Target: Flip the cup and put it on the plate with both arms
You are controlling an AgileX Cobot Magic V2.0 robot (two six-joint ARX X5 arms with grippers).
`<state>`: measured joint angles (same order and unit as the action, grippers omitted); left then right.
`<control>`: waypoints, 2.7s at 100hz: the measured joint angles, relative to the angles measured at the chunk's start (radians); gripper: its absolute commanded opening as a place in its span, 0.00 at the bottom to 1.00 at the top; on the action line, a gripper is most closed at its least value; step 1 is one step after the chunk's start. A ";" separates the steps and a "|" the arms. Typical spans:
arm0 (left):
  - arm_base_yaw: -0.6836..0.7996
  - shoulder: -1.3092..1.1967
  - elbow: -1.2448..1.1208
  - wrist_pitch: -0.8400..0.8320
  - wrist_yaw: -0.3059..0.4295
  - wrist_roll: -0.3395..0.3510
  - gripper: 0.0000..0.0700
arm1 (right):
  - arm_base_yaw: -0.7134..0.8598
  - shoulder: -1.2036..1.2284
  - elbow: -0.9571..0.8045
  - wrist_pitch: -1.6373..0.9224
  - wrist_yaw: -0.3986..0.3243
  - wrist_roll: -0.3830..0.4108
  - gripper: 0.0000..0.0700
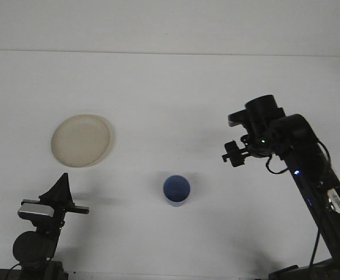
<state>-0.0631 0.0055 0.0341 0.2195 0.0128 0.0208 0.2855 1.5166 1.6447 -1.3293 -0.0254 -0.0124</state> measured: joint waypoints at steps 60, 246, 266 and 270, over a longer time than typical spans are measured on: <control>0.000 0.000 0.000 0.000 0.000 0.000 0.02 | -0.247 -0.688 -0.642 0.505 0.000 0.010 0.64; 0.000 0.010 0.132 -0.121 0.000 -0.100 0.02 | -0.247 -1.049 -1.062 0.953 0.000 0.013 0.64; 0.000 0.124 0.353 -0.339 0.000 -0.111 0.02 | -0.247 -1.049 -1.062 0.953 0.000 0.013 0.64; 0.000 0.164 0.404 -0.392 0.000 -0.113 0.02 | -0.247 -1.049 -1.062 0.953 0.000 0.013 0.64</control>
<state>-0.0631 0.1699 0.4381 -0.1722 0.0128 -0.0921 0.0383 0.4671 0.5827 -0.3759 -0.0254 0.0006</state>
